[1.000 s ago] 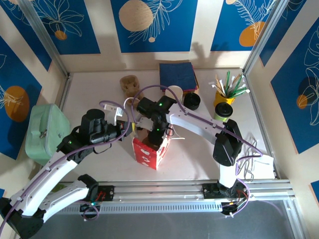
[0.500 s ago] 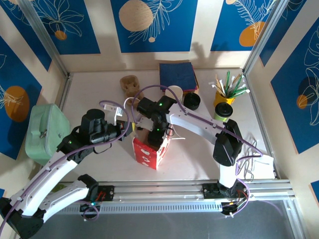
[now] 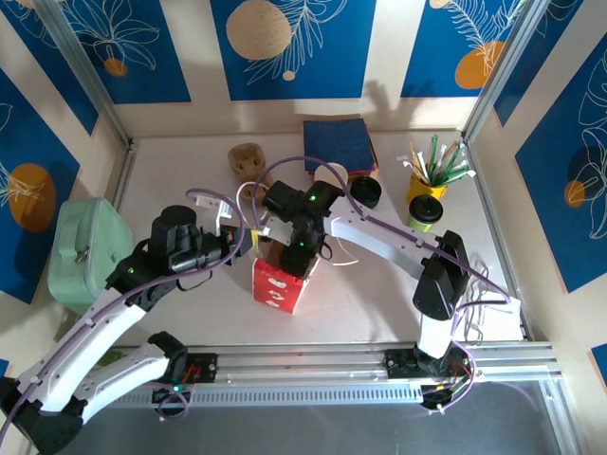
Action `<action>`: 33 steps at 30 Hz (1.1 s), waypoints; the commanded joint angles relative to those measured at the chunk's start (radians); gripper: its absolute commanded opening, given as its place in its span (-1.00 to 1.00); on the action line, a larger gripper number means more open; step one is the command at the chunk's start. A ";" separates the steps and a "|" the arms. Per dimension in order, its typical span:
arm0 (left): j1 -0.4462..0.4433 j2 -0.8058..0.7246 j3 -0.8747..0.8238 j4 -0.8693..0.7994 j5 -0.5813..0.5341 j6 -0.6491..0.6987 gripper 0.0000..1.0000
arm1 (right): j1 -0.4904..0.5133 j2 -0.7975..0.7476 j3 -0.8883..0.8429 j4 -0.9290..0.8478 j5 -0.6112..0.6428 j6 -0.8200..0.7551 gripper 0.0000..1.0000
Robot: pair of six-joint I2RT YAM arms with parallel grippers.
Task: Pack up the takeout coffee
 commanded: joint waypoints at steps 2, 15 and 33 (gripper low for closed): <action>-0.006 -0.003 0.030 -0.022 -0.007 -0.010 -0.97 | 0.021 -0.055 0.038 0.059 -0.032 0.013 0.24; -0.005 -0.032 0.035 -0.092 -0.150 -0.024 -0.97 | -0.017 -0.100 -0.006 0.051 0.018 0.017 0.20; -0.005 -0.027 0.029 -0.078 -0.155 -0.034 -0.55 | 0.029 -0.129 0.314 0.010 0.231 0.384 0.41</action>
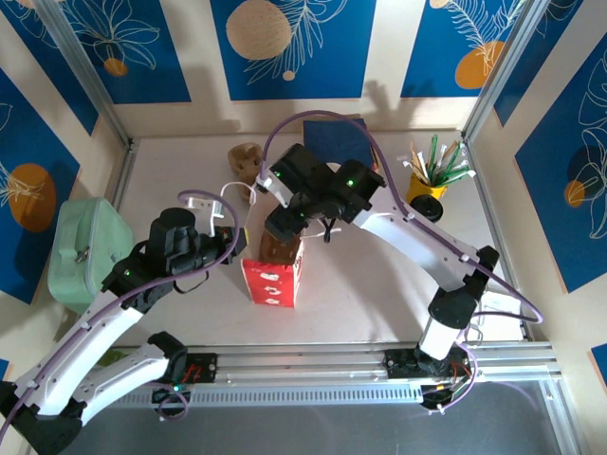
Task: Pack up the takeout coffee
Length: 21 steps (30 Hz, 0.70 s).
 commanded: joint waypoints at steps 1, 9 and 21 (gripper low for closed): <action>-0.005 -0.010 0.019 -0.002 -0.016 0.000 -0.48 | 0.005 -0.026 0.037 -0.049 0.110 0.162 0.44; -0.005 -0.029 0.093 -0.095 -0.106 0.082 -0.16 | -0.010 -0.064 -0.001 -0.073 0.284 0.561 0.46; -0.004 -0.074 0.128 -0.152 -0.195 0.137 -0.09 | -0.139 -0.028 -0.083 -0.038 0.054 0.719 0.28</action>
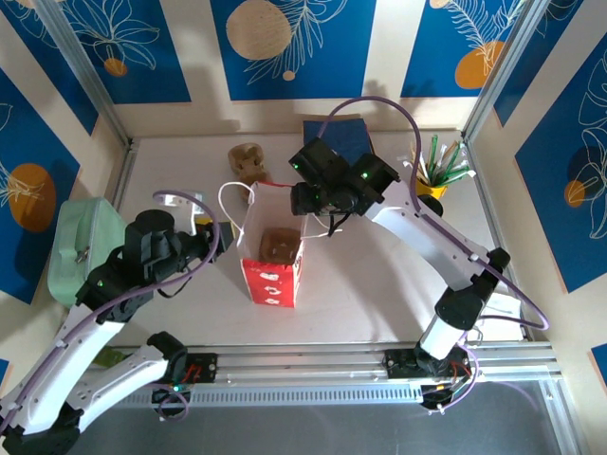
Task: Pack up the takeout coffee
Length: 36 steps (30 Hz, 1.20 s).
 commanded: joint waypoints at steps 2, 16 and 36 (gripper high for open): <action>-0.004 -0.012 0.007 -0.017 -0.022 0.020 -0.08 | -0.043 0.033 -0.006 0.011 -0.124 0.058 0.21; -0.004 -0.019 0.000 -0.001 -0.023 0.020 -0.04 | -0.047 0.123 0.007 0.018 -0.203 0.049 -0.28; -0.004 -0.219 0.025 0.049 -0.226 0.058 -0.01 | 0.112 -0.167 -0.239 0.315 -0.042 -0.067 -0.84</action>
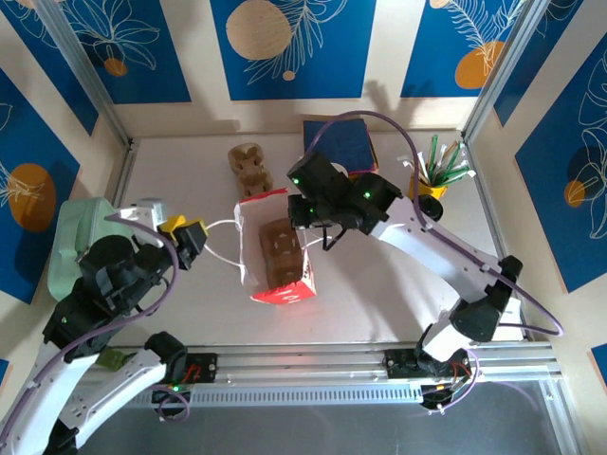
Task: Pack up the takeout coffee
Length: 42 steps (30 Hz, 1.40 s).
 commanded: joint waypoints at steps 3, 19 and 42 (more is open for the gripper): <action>-0.003 -0.049 0.016 0.033 -0.098 0.034 0.01 | 0.056 -0.100 -0.110 0.143 0.060 -0.060 -0.92; -0.004 -0.054 0.006 0.050 -0.130 0.044 0.02 | 0.218 -0.287 -0.310 0.344 0.207 -0.135 -1.00; -0.005 -0.036 -0.002 0.047 -0.120 0.027 0.03 | 0.233 -0.266 -0.243 0.212 0.218 -0.026 -1.00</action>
